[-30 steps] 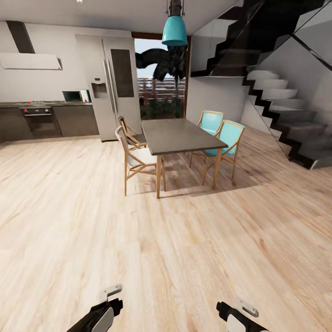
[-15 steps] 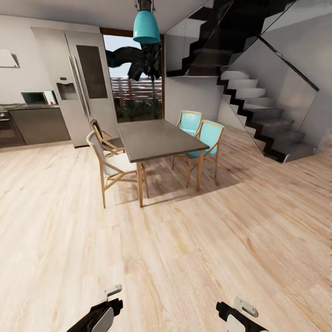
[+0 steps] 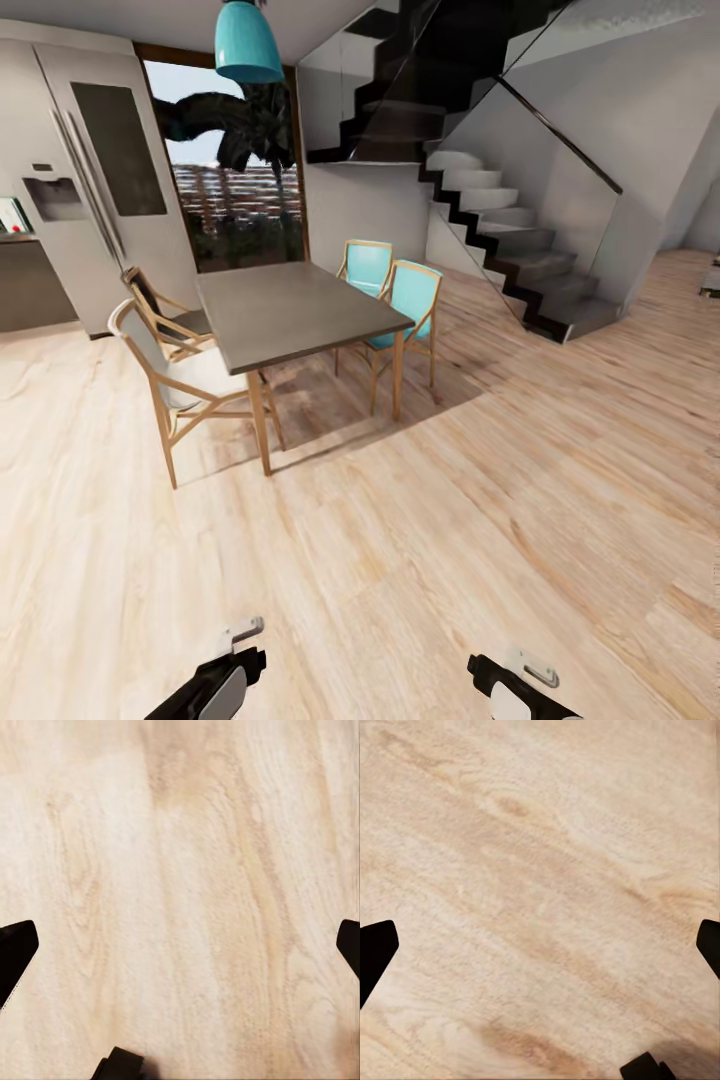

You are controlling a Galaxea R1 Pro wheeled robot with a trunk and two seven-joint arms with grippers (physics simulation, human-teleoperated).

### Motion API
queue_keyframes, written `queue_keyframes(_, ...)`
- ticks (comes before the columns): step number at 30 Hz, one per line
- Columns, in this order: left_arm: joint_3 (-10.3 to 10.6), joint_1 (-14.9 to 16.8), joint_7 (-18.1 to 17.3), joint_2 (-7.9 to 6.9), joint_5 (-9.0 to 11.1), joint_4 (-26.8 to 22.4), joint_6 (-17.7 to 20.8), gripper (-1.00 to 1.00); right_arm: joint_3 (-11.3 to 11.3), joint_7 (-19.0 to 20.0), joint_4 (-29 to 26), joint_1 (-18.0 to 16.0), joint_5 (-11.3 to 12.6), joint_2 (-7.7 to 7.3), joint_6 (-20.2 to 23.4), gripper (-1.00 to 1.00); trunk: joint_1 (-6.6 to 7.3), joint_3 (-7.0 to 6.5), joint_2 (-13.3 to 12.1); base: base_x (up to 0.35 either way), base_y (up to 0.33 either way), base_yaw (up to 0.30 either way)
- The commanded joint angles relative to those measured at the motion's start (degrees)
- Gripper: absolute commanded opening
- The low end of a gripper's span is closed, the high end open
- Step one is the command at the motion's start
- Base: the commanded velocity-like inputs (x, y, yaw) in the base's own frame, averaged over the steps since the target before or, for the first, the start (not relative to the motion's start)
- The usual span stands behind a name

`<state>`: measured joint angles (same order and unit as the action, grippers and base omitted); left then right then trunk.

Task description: Place each of the two pumpkins and all three candles from the living room inside a cabinet in the living room (use any cabinet), then make sure every cabinet is closed, and position the cauldron so it is next to a table in the living room.

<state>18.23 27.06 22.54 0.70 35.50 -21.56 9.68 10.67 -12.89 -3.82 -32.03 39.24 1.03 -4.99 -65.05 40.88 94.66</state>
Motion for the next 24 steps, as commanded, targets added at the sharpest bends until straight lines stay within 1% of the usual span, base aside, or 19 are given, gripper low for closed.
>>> queue_keyframes(1,0.49,0.01,0.48,-0.07,0.34,-0.15,0.25,1.00,0.49,-0.21,0.03,-0.05,0.57,0.02,-0.20,1.00,-0.03,0.08,0.02,0.344,0.106,-0.290)
queue_keyframes(14,0.49,0.01,0.48,-0.05,0.36,-0.15,0.25,1.00,0.49,-0.21,0.04,-0.05,0.58,0.07,-0.20,1.00,-0.03,0.40,0.02,0.344,0.137,-0.290)
queue_keyframes(24,0.49,0.01,0.48,-0.04,0.36,-0.15,0.25,1.00,0.49,-0.17,0.04,-0.05,0.57,0.09,-0.20,1.00,-0.03,0.66,0.02,0.324,0.180,-0.290)
